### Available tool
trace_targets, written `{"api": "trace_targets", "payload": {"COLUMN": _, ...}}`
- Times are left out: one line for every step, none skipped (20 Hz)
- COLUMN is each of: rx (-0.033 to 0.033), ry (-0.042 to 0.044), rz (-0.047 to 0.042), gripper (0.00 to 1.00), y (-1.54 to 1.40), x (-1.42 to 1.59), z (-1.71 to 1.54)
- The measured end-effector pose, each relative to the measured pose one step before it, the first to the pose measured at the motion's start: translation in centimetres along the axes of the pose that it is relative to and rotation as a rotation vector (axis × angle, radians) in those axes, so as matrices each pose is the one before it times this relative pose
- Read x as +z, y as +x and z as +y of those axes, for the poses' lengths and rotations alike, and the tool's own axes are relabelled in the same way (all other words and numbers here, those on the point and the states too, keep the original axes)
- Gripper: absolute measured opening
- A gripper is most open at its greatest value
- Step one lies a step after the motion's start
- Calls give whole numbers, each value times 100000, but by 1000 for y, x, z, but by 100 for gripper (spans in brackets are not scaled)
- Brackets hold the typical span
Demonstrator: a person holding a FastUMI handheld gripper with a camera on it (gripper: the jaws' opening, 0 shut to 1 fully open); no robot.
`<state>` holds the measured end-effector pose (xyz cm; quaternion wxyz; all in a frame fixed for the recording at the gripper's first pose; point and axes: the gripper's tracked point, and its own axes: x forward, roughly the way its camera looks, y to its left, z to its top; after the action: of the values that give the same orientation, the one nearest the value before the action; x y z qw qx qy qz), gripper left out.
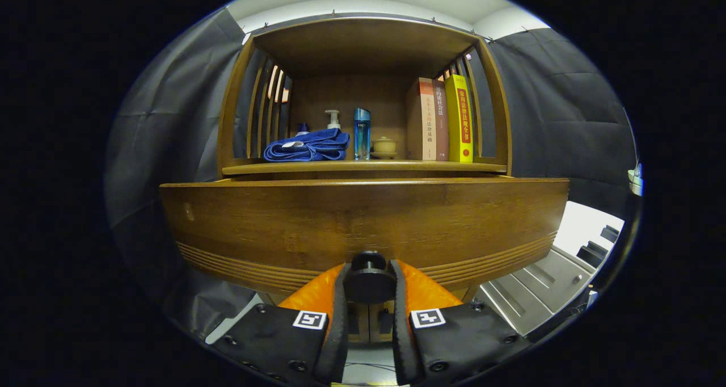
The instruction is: Pull open the drawer, take out the items inside it, and place them on the countertop above the cabinet.
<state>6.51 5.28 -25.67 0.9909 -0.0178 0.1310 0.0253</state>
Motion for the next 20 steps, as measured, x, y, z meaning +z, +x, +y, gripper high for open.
{"api": "trace_targets", "payload": {"rx": -165, "ry": 596, "rz": 698, "gripper": 41, "y": -479, "x": -64, "z": 4}}
{"api": "trace_targets", "payload": {"rx": -27, "ry": 529, "rz": 66, "gripper": 41, "y": -626, "x": -47, "z": -40}}
{"api": "trace_targets", "payload": {"rx": 36, "ry": 25, "rz": 244, "gripper": 41, "y": -492, "x": -2, "z": 108}}
{"api": "trace_targets", "payload": {"rx": 12, "ry": -224, "rz": 488, "gripper": 41, "y": -533, "x": -143, "z": -17}}
{"api": "trace_targets", "payload": {"rx": 300, "ry": -6, "rz": 340, "gripper": 41, "y": -335, "x": -224, "z": 67}}
{"api": "trace_targets", "payload": {"rx": 185, "ry": 417, "rz": 712, "gripper": 40, "y": -205, "x": -413, "z": -31}}
{"api": "trace_targets", "payload": {"rx": 131, "ry": 524, "rz": 1421, "gripper": 41, "y": -52, "x": -605, "z": -107}}
{"api": "trace_targets", "payload": {"rx": 175, "ry": 547, "rz": -1072, "gripper": 41, "y": -307, "x": 76, "z": -45}}
{"api": "trace_targets", "payload": {"rx": -219, "ry": -162, "rz": 725, "gripper": 41, "y": 421, "x": -77, "z": -20}}
{"api": "trace_targets", "payload": {"rx": 37, "ry": -483, "rz": -812, "gripper": 41, "y": -396, "x": 74, "z": -129}}
{"api": "trace_targets", "payload": {"rx": 194, "ry": -784, "rz": 127, "gripper": 41, "y": 314, "x": -122, "z": 185}}
{"api": "trace_targets", "payload": {"rx": 281, "ry": -360, "rz": -1148, "gripper": 42, "y": -43, "x": 25, "z": 94}}
{"api": "trace_targets", "payload": {"rx": 169, "ry": -129, "rz": 398, "gripper": 44, "y": -161, "x": 20, "z": -50}}
{"api": "trace_targets", "payload": {"rx": -164, "ry": 529, "rz": -447, "gripper": 46, "y": -35, "x": 86, "z": -40}}
{"api": "trace_targets", "payload": {"rx": 47, "ry": 430, "rz": 385, "gripper": 48, "y": 150, "x": -21, "z": 11}}
{"api": "trace_targets", "payload": {"rx": 247, "ry": 156, "rz": -254, "gripper": 50, "y": 6, "x": -10, "z": 114}}
{"api": "trace_targets", "payload": {"rx": 538, "ry": 15, "rz": 55, "gripper": 52, "y": 27, "x": -1, "z": 138}}
{"api": "trace_targets", "payload": {"rx": 348, "ry": -268, "rz": -339, "gripper": 60, "y": 45, "x": 154, "z": -34}}
{"api": "trace_targets", "payload": {"rx": 858, "ry": 56, "rz": -612, "gripper": 68, "y": -174, "x": 238, "z": 123}}
{"api": "trace_targets", "payload": {"rx": 1551, "ry": 415, "rz": -129, "gripper": 76, "y": -110, "x": 168, "z": 386}}
